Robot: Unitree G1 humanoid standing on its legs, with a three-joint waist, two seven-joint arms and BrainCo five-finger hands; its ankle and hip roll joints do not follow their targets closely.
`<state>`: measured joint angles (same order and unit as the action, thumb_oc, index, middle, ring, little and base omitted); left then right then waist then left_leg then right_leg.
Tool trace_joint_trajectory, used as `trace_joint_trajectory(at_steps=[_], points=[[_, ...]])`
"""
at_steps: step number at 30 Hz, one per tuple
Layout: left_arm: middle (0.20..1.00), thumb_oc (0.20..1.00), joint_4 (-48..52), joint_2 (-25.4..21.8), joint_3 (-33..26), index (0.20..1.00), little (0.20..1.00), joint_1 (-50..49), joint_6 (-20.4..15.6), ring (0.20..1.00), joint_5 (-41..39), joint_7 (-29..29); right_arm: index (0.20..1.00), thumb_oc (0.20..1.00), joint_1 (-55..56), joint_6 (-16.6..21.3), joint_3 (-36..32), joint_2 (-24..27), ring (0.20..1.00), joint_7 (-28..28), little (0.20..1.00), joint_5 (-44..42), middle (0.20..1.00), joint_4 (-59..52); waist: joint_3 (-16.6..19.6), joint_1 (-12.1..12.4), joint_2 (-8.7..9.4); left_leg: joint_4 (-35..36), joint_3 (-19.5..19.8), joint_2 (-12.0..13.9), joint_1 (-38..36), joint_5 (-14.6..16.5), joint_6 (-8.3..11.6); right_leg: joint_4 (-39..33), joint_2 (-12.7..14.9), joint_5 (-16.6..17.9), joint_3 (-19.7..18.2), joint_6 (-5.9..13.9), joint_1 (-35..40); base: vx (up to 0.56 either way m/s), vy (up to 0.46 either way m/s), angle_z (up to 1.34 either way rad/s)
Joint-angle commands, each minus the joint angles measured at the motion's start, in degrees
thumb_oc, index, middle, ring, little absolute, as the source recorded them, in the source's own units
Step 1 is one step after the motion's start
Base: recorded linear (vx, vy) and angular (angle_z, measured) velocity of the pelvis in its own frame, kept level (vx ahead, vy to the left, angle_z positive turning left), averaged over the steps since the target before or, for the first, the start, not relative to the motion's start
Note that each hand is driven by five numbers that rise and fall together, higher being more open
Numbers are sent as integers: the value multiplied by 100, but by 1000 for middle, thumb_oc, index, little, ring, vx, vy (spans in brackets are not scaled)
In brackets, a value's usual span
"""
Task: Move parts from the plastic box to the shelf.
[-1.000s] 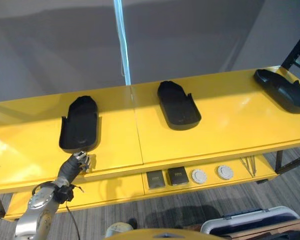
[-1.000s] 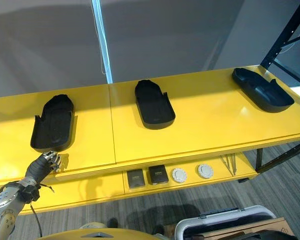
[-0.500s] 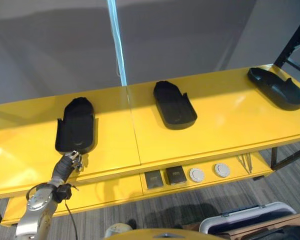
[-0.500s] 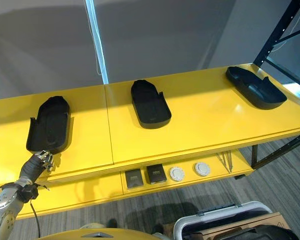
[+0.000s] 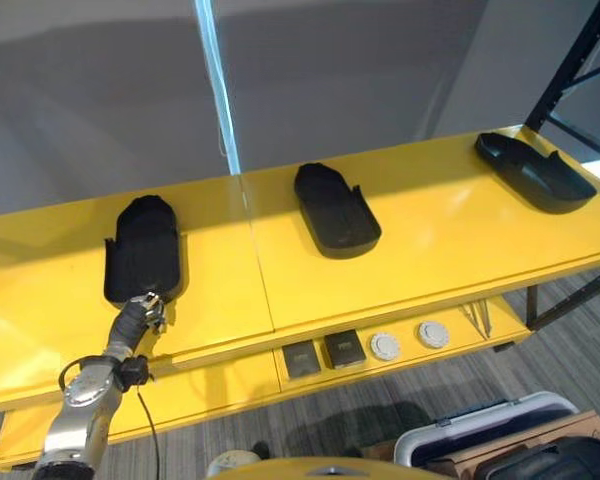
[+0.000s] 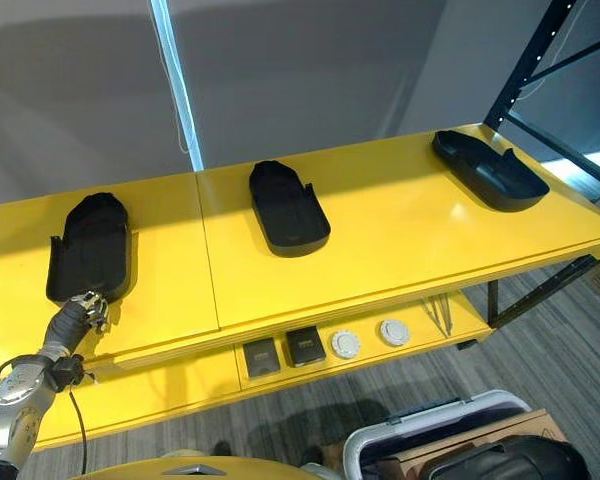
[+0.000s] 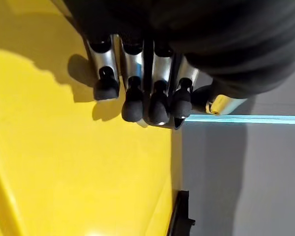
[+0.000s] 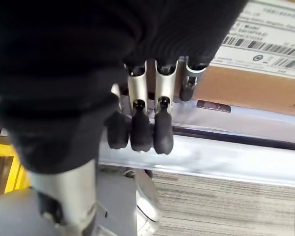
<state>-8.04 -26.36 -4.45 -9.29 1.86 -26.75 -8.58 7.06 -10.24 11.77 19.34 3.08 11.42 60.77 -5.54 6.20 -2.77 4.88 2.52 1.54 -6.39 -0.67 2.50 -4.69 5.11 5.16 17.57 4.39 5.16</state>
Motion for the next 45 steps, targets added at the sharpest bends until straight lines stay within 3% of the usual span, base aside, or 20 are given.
trace_joint_trajectory(at_steps=[1, 6, 20, 21, 22, 23, 32, 41, 45], points=[[200, 200, 48, -162, -19, 200, 200, 349, -355, 200, 132, 141, 1000, 1000, -251, -31, 344, 374, 1000, 5, 1000, 115, 1000, -138, 21, 58, 194, -67, -541, 285, 239, -290, 213, 409, 330, -310, -240, 427, 183, 10, -2, -5], [200, 200, 109, -162, -55, 200, 200, 353, -377, 200, 117, 11, 1000, 1000, -260, -50, 317, 363, 1000, 13, 1000, 166, 1000, -139, 9, 55, 194, -78, -545, 292, 238, -285, 208, 413, 332, -315, -256, 417, 181, 7, 3, -10], [200, 200, 1720, -230, -189, 200, 200, 208, 51, 200, -493, -1628, 1000, 1000, -335, 22, 175, 298, 1000, -54, 1000, 196, 1000, -28, 36, 212, 127, -85, -470, 256, 271, -298, 200, 401, 360, -298, -181, 426, 201, 0, 0, 0], [351, 351, 1778, -248, -183, 351, 351, 220, 41, 351, -530, -1694, 1000, 1000, -348, 47, 175, 294, 1000, -71, 1000, 184, 1000, 11, 39, 219, 123, -87, -464, 253, 274, -299, 201, 402, 361, -296, -178, 429, 199, 0, 0, 0], [730, 730, 1835, -247, -168, 730, 730, 241, 48, 730, -566, -1729, 1000, 1000, -360, 51, 181, 286, 1000, -82, 1000, 167, 1000, 30, 44, 225, 122, -87, -461, 254, 272, -299, 201, 402, 362, -293, -172, 431, 201, 0, 0, 0], [1000, 1000, 1906, -241, -167, 1000, 1000, 256, 65, 1000, -624, -1783, 1000, 1000, -372, 54, 190, 281, 1000, -95, 1000, 141, 1000, 46, 49, 233, 122, -87, -456, 253, 272, -299, 201, 398, 364, -290, -168, 433, 204, 0, 0, 0], [1000, 1000, 2403, -79, -239, 1000, 1000, 409, -4, 1000, -1329, -1716, 1000, 1000, -458, 128, 188, 153, 1000, -389, 1000, -273, 1000, 109, 115, 216, 148, -75, -485, 267, 256, -302, 202, 342, 317, -246, -234, 422, 205, 0, -27, 0], [1000, 1000, 2403, 132, 0, 1000, 1000, 662, -196, 1000, -1652, -1794, 1000, 1000, -292, 140, 124, 66, 1000, -543, 1000, -585, 1000, 87, 104, -115, 225, -106, -711, 400, 198, -289, 226, 321, 154, -252, -547, 344, 133, 4, -81, -8], [1000, 1000, 2394, 175, 180, 1000, 1000, 882, -257, 1000, -1629, -1647, 1000, 1000, -179, 151, 19, 53, 1000, -615, 1000, -755, 1000, 166, 103, -370, 253, -211, -816, 487, 201, -257, 260, 239, 12, -215, -802, 307, 55, 13, -92, -26]])
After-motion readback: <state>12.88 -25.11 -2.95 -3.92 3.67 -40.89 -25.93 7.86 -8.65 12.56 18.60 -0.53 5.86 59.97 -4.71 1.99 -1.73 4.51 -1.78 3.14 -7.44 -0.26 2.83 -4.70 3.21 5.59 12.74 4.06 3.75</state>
